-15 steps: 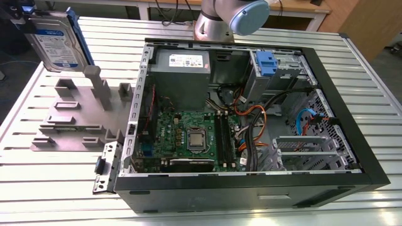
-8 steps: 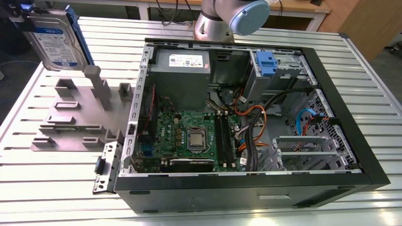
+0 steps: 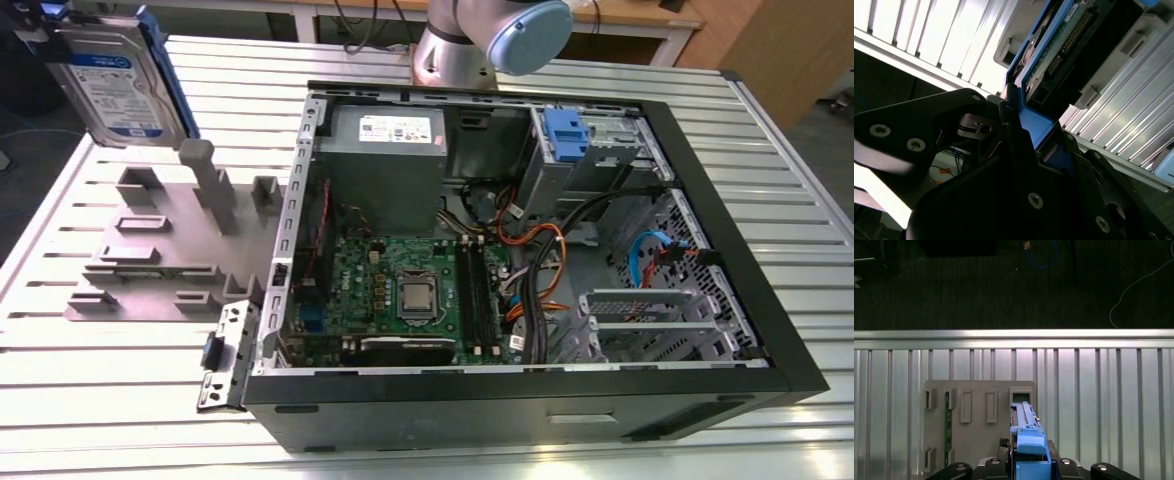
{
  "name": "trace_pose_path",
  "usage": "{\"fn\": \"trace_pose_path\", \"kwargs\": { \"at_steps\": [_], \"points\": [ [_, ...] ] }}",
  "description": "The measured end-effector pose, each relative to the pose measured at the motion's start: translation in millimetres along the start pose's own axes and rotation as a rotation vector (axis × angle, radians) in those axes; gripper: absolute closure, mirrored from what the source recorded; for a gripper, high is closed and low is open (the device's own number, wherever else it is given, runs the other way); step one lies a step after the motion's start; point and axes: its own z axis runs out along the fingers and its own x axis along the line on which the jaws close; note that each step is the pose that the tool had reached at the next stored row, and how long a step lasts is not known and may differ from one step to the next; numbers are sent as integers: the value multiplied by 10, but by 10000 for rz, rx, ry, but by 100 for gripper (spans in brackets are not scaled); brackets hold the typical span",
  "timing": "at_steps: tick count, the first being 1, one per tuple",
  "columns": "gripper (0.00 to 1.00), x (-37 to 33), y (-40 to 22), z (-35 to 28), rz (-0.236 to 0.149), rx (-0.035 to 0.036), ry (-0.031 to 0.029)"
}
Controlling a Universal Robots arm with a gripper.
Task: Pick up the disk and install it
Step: 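Pick up the disk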
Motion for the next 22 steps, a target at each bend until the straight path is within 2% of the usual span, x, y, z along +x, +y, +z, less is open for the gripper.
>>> {"fn": "trace_pose_path", "kwargs": {
  "at_steps": [22],
  "points": [
    [64,0,2,-111,0,0,0]
  ]
}}
